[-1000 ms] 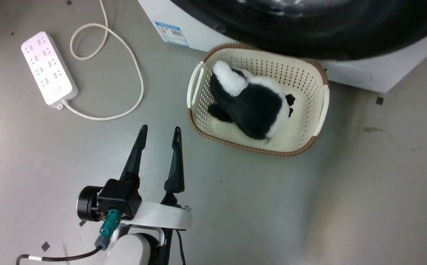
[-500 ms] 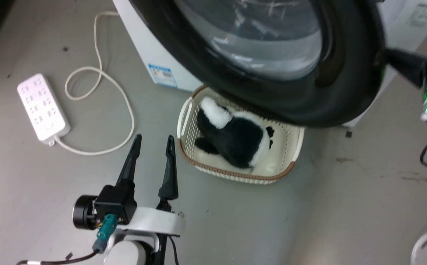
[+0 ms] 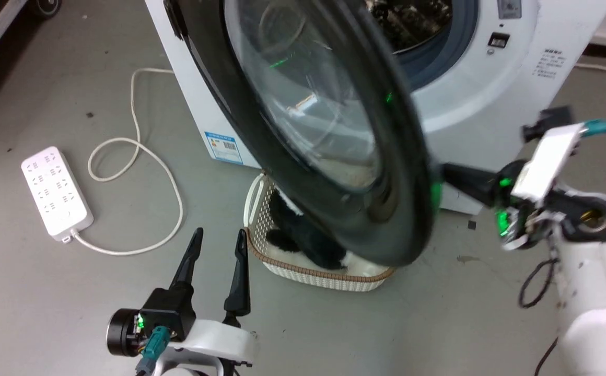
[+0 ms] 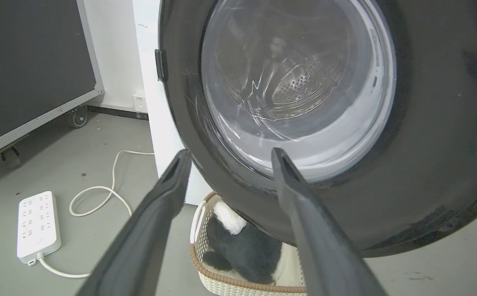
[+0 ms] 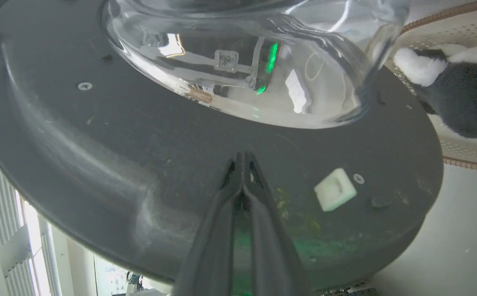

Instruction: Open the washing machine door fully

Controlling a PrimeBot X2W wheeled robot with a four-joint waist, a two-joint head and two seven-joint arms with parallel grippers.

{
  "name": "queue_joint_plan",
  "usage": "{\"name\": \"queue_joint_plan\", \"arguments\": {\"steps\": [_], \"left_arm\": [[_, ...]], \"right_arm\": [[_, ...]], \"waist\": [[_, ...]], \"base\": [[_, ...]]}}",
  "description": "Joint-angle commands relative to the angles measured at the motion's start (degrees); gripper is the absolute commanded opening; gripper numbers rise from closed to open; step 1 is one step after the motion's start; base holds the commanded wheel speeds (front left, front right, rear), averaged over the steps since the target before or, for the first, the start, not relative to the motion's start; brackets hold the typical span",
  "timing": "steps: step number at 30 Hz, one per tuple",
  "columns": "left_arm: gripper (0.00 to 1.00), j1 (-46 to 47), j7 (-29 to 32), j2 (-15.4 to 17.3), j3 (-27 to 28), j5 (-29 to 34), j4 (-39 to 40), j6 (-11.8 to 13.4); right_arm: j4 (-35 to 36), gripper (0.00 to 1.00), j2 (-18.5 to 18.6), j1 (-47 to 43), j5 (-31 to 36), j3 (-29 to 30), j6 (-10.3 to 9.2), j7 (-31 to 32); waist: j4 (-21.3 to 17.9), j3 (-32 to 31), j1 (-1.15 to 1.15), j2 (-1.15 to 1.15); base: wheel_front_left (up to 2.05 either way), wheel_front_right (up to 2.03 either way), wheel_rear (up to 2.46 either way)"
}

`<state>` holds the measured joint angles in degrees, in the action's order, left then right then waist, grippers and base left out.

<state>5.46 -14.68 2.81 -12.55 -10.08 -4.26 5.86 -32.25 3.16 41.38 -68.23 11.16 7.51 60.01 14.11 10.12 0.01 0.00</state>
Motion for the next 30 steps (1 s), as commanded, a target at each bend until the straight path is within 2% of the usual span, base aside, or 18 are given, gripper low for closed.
{"name": "queue_joint_plan", "arguments": {"steps": [1, 7, 14, 20, 24, 25, 26, 30], "left_arm": [[1.0, -0.8, -0.3, 0.1, -0.1, 0.4, -0.3, -0.2], [1.0, -2.2, -0.3, 0.1, -0.4, 0.3, -1.7, -1.1], [1.0, -3.1, -0.3, 0.1, -0.9, -0.1, -2.8, -2.3], [1.0, -3.0, -0.3, 0.1, -0.6, -0.5, -2.4, -2.2], [1.0, -3.1, -0.3, 0.1, -0.3, -0.5, -2.4, -2.2], [1.0, -3.2, -0.3, 0.1, -0.2, -0.5, -2.4, -2.2], [1.0, -3.2, -0.3, 0.1, -0.1, -0.6, -2.4, -2.1], [1.0, -3.3, -0.3, 0.1, 0.5, -2.3, -1.9, -2.4]], "right_arm": [[0.6, 0.0, -0.3, -1.4, -1.5, -1.4, -0.02, -0.4], [3.3, 0.0, -0.3, -6.6, -10.0, -13.4, -0.02, -5.0], [5.4, 0.0, -0.3, -9.8, -16.7, -24.8, -0.02, -10.3], [5.4, 0.0, -0.3, -10.0, -19.1, -30.1, -0.02, -13.9], [4.3, 0.0, -0.2, -9.7, -18.4, -30.3, -0.02, -17.1], [4.0, 0.89, 0.0, -9.6, -17.6, -29.8, -0.02, -18.5], [4.0, 1.0, 0.4, -9.6, -16.8, -29.2, -0.02, -19.8], [7.3, 1.0, 3.8, -10.5, -12.1, -26.6, -0.02, -27.1]], "waist": [[0.0, -0.5, -0.01, 0.0], [0.4, -1.9, -0.01, 0.0], [0.9, -2.6, -0.01, 0.0], [1.4, -2.5, -0.01, 0.0], [1.3, -2.9, -0.01, 0.0], [1.2, -3.0, -0.01, 0.0], [1.0, -3.2, -0.01, 0.0], [0.3, -4.5, -0.01, 0.0]], "base": [[0.0, 0.0, 0.0], [0.0, 0.0, 0.0], [0.0, 0.0, 0.0], [0.0, 0.0, 0.0], [0.0, 0.0, 0.0], [0.0, 0.0, 0.0], [0.0, 0.0, 0.0], [0.0, 0.0, 0.0]]}}
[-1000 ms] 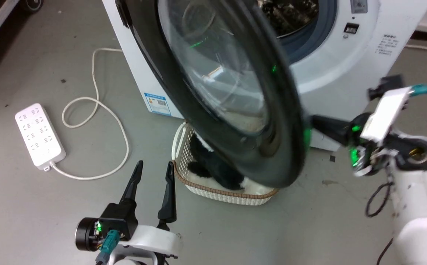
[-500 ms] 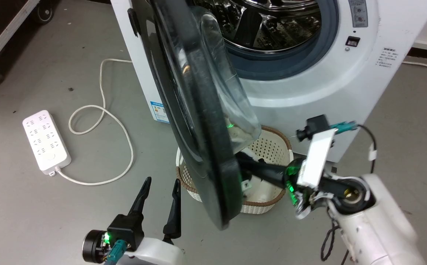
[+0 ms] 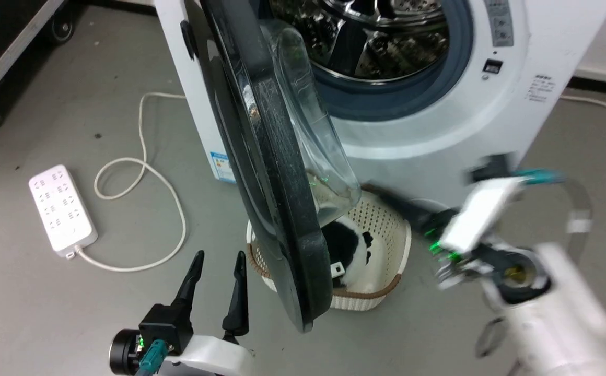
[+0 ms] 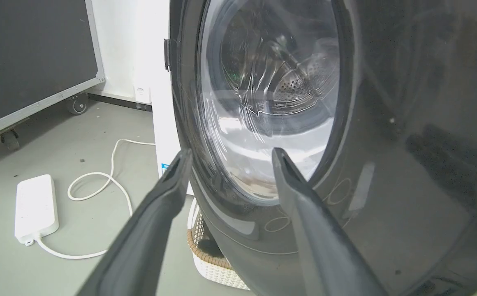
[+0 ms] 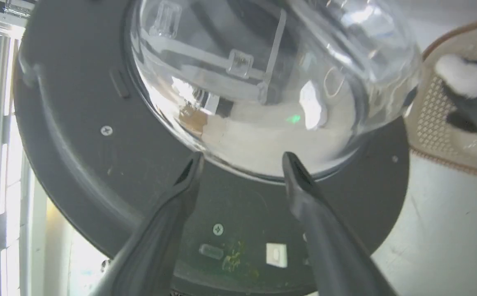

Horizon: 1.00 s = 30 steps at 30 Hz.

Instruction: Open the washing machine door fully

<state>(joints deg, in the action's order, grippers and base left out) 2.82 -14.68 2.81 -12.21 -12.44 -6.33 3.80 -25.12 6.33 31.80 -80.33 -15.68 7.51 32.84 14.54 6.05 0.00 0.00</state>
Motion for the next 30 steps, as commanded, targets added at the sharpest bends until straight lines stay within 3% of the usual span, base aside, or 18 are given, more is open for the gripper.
{"name": "queue_joint_plan", "arguments": {"steps": [1, 6, 7, 11, 14, 17, 20, 21, 25, 30], "left_arm": [[1.0, -0.6, -0.3, 0.1, 0.1, 0.1, 0.2, -0.5], [1.0, -1.0, -0.3, 0.1, 1.3, -0.5, 0.6, -0.8], [1.0, -2.0, -0.3, 0.1, 2.5, -0.4, 0.8, -1.0], [1.0, -3.3, -0.3, 0.1, 3.8, 0.0, 0.9, -1.5], [1.0, -4.0, -0.3, 0.1, 4.5, 0.0, 1.3, -2.0], [1.0, -4.8, -0.3, 0.1, 4.8, 0.1, 1.5, -2.6], [1.0, -5.6, -0.3, 0.1, 4.9, 0.5, 1.5, -3.1], [1.0, -6.1, -0.3, 0.1, 5.2, 1.3, 1.3, -3.4], [1.0, -6.7, -0.3, 0.1, 5.3, 2.2, 0.4, -3.9], [1.0, -6.6, -0.3, 0.1, 5.6, 2.9, -0.5, -4.1]], "right_arm": [[1.8, 1.0, 1.7, -1.7, 1.7, 1.1, -0.02, -2.8], [12.1, 1.0, 9.7, -6.9, 17.7, 1.9, -0.02, -21.0], [15.0, 1.0, 13.6, -10.3, 29.2, 1.5, -0.02, -31.5], [16.3, 1.0, 16.0, -15.0, 43.8, 4.0, -0.02, -40.7], [18.1, 1.0, 14.8, -19.2, 53.8, 8.6, -0.02, -44.2], [21.5, 1.0, 11.1, -24.5, 63.1, 13.3, -0.02, -45.4], [24.8, 1.0, 6.0, -30.1, 70.9, 17.4, -0.02, -45.9], [27.6, 1.0, 0.6, -34.9, 75.7, 20.1, -0.02, -46.3], [28.1, 1.0, -2.7, -39.3, 78.5, 21.6, -0.02, -47.0], [26.7, 1.0, -3.4, -41.3, 78.2, 20.6, -0.02, -47.6]], "waist": [[-0.3, -0.9, 0.0, 0.0], [-1.5, -3.4, 0.0, 0.0], [-3.0, -4.9, 0.0, 0.0], [-4.6, -6.2, 0.0, 0.0], [-5.5, -6.7, 0.0, 0.0], [-6.4, -7.0, 0.0, 0.0], [-7.3, -7.3, 0.0, 0.0], [-8.1, -7.4, 0.0, 0.0], [-8.9, -7.5, 0.0, 0.0], [-9.4, -7.5, 0.0, 0.0]], "base": [[0.0, 0.0, 0.0], [0.0, 0.0, 0.0], [0.0, 0.0, 0.0], [0.0, 0.0, 0.0], [0.0, 0.0, 0.0], [0.0, 0.0, 0.0], [0.0, 0.0, 0.0], [0.0, 0.0, 0.0], [0.0, 0.0, 0.0], [0.0, 0.0, 0.0]]}}
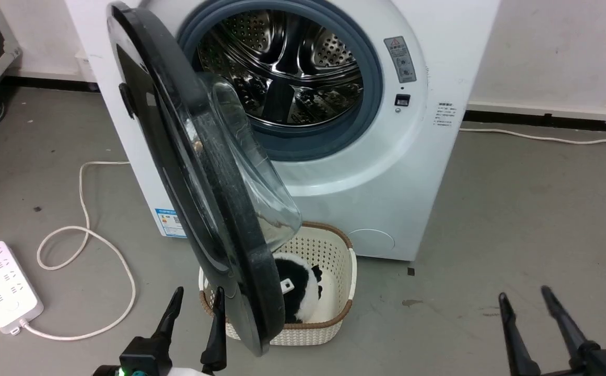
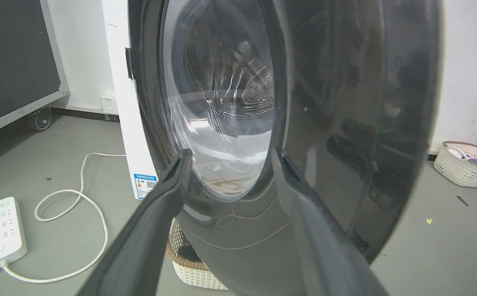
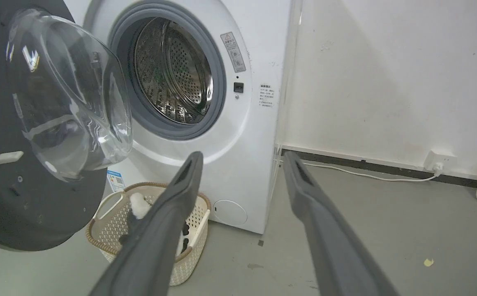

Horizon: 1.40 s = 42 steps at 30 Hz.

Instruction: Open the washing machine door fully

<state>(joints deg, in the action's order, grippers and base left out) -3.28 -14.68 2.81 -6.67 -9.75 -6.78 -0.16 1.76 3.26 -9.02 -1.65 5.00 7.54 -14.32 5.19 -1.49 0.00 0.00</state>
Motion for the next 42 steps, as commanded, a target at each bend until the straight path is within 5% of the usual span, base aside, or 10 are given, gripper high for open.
{"name": "queue_joint_plan", "arguments": {"steps": [1, 7, 8, 9, 24, 26, 27, 34, 36, 42], "left_arm": [[1.0, -0.5, -0.3, 0.1, 0.2, 0.3, -0.1, -0.1], [1.0, -0.2, -0.3, 0.1, 0.8, 0.6, 0.4, 0.6], [0.31, -0.2, -0.3, 0.1, 0.8, 0.8, 0.7, 0.7], [0.0, -0.2, -0.3, 0.1, 0.9, 1.0, 0.9, 0.8], [0.0, 2.5, -0.3, 0.1, 7.5, -1.7, 13.4, 3.4], [0.0, 3.6, -0.3, 0.1, 8.6, -2.9, 17.1, 4.1], [0.0, 6.9, -0.3, 0.1, 9.7, -3.9, 26.8, 5.4], [0.0, 7.1, -0.3, 0.1, 0.6, 0.2, 32.3, 4.7], [0.0, 4.9, 1.4, 0.1, -6.8, 2.5, 28.0, 3.3], [0.0, 2.7, 6.5, 0.1, -13.6, 2.3, 19.0, 2.1]], "right_arm": [[-0.5, 1.0, -0.3, -0.5, -1.2, -0.2, -0.05, -0.5], [-1.0, 1.0, -0.4, 0.3, -2.7, -0.8, -0.05, -0.7], [-0.8, 1.0, -0.4, 0.5, -2.9, -0.8, -0.05, -0.7], [-0.7, 1.0, -0.4, 0.6, -3.0, -0.8, -0.05, -0.7], [0.6, 1.0, -0.4, 1.3, -3.9, -1.3, -0.05, -0.7], [0.7, 1.0, -0.4, 1.3, -3.9, -1.4, -0.05, -0.7], [0.8, 1.0, -0.4, 1.5, -3.8, -1.7, -0.05, -0.7], [0.8, 1.0, -0.4, 1.2, -3.9, -2.1, -0.05, -0.7], [0.7, 1.0, -0.4, 1.2, -4.2, -2.3, -0.05, -0.7], [0.5, 1.0, -0.4, 1.4, -4.5, -2.5, -0.05, -0.7]], "waist": [[-0.1, 0.0, 0.0, 0.0], [-0.4, 0.3, 0.0, 0.0], [-0.4, 0.3, 0.0, 0.0], [-0.5, 0.4, 0.0, 0.0], [-0.6, 0.3, 0.0, 0.0], [-0.7, 0.3, 0.0, 0.0], [-0.9, 0.4, 0.0, 0.0], [-1.0, 0.4, 0.0, 0.0], [-1.2, 0.5, 0.0, 0.0], [-1.4, 1.0, 0.0, 0.0]], "base": [[0.0, 0.0, 0.0], [0.0, 0.0, 0.0], [0.0, 0.0, 0.0], [0.0, 0.0, 0.0], [0.0, 0.0, 0.0], [0.0, 0.0, 0.0], [0.0, 0.0, 0.0], [0.0, 0.0, 0.0], [0.0, 0.0, 0.0], [0.0, 0.0, 0.0]]}}
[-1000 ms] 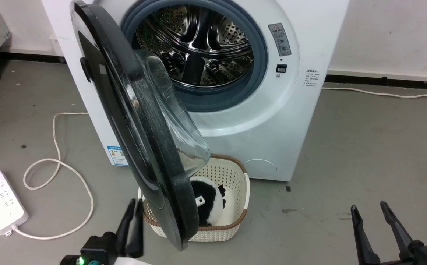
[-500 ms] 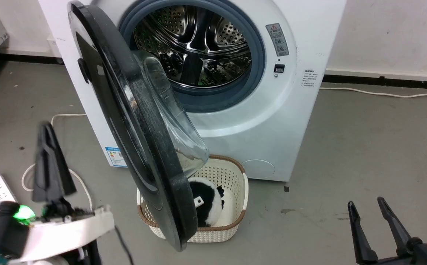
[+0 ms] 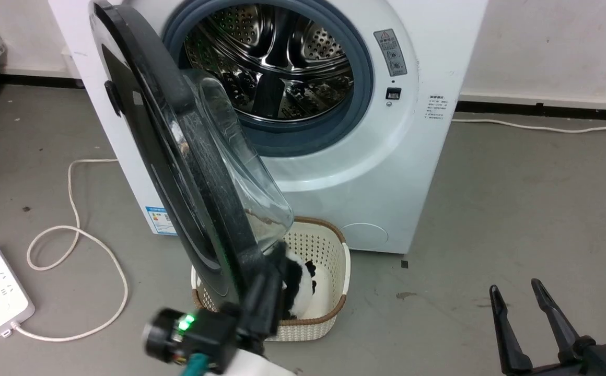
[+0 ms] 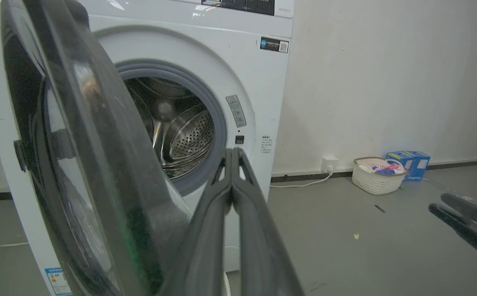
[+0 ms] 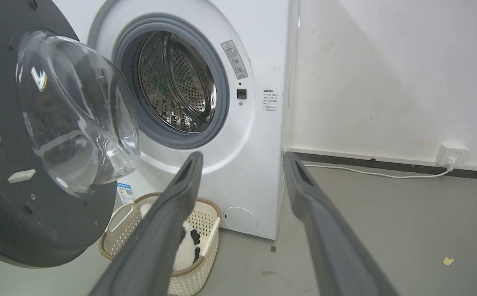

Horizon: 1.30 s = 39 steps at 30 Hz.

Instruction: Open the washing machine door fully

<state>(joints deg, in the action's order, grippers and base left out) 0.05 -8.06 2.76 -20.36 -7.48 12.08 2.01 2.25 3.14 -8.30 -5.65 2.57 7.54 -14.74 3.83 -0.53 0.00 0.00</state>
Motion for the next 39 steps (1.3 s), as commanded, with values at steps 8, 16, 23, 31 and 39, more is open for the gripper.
{"name": "queue_joint_plan", "arguments": {"steps": [8, 16, 23, 31, 39], "left_arm": [[0.0, -0.3, 3.1, 0.1, -1.8, -2.2, -10.1, -0.5], [0.0, 1.6, 2.0, 0.4, 0.8, -3.6, -17.7, 0.9], [0.0, 0.9, 0.8, 1.5, 2.1, -4.5, -19.6, 1.4], [0.0, -0.9, 0.8, 3.7, 5.8, -6.4, -18.4, 3.2], [0.0, 1.7, 3.2, 10.7, 15.3, -9.0, -16.3, 5.9]], "right_arm": [[-0.4, 1.0, -0.3, 0.8, -0.9, -0.1, -0.05, -0.3], [-0.8, 1.0, -0.3, 0.9, -0.5, -0.1, -0.05, -0.3], [-1.2, 1.0, -0.3, 0.4, -1.3, 0.4, -0.05, -0.3], [-1.7, 1.0, -0.3, 0.5, -1.7, -1.1, -0.05, -0.3], [-1.0, 1.0, -0.3, 2.1, -0.7, -1.9, -0.05, -0.3]], "waist": [[-0.1, 0.5, 0.0, 0.0], [1.3, 0.6, 0.0, 0.0], [5.8, -0.5, 0.0, 0.0], [12.0, -1.0, 0.0, 0.0], [15.1, 4.4, 0.0, 0.0]], "base": [[0.0, 0.0, 0.0], [0.0, 0.0, 0.0], [0.0, 0.0, 0.0], [0.0, 0.0, 0.0], [0.0, 0.0, 0.0]]}}
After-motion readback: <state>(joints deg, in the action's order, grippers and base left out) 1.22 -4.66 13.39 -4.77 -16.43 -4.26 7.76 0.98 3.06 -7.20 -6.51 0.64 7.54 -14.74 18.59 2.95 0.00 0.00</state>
